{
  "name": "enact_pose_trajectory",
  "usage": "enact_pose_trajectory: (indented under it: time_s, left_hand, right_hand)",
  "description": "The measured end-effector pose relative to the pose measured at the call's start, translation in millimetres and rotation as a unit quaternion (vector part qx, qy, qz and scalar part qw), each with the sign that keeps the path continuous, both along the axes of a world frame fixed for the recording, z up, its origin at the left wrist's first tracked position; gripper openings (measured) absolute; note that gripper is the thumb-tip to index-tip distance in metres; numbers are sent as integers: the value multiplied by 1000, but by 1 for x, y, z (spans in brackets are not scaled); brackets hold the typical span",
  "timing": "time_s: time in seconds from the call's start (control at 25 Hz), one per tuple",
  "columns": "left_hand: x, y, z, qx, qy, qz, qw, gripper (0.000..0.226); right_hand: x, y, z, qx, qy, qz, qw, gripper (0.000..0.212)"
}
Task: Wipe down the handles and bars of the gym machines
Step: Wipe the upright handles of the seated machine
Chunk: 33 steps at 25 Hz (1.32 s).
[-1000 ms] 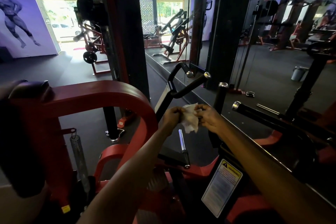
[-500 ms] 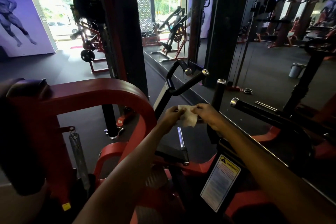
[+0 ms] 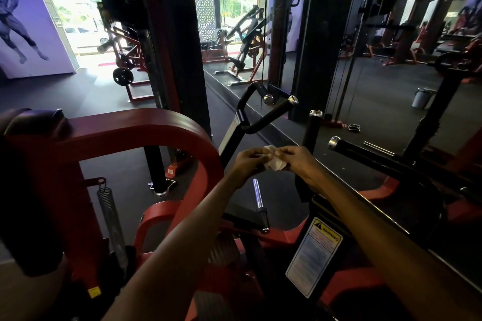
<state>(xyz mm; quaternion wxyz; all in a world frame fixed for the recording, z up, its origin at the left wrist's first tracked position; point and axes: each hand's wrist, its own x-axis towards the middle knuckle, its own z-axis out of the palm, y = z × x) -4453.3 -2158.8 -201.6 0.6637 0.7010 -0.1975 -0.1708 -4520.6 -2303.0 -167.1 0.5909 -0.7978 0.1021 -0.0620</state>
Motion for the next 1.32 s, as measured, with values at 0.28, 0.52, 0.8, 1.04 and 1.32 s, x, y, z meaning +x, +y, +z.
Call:
enact_pose_trajectory:
  time_s: [0.28,0.52,0.8,1.04,1.32]
  left_hand:
    - [-1,-4,2,99,-208,30,973,45]
    - [8,-10,-8,170,-285,78,940,11]
    - [17,35,45,436,-487,303,693,49]
    - [20,82,33,511,-493,370,599,56]
    - [19,79,3,438,-510,397,625,54]
  right_hand:
    - [0,-4,4,-84,15,15,996,36]
    - [1,-9,3,-152,-33,39,987,20]
    - [49,-52,46,-481,-200,-67,851,22]
    - [44,-89,17,-777,-48,26,627,44]
    - [29,-73,-2,-752,-111,215,613,25]
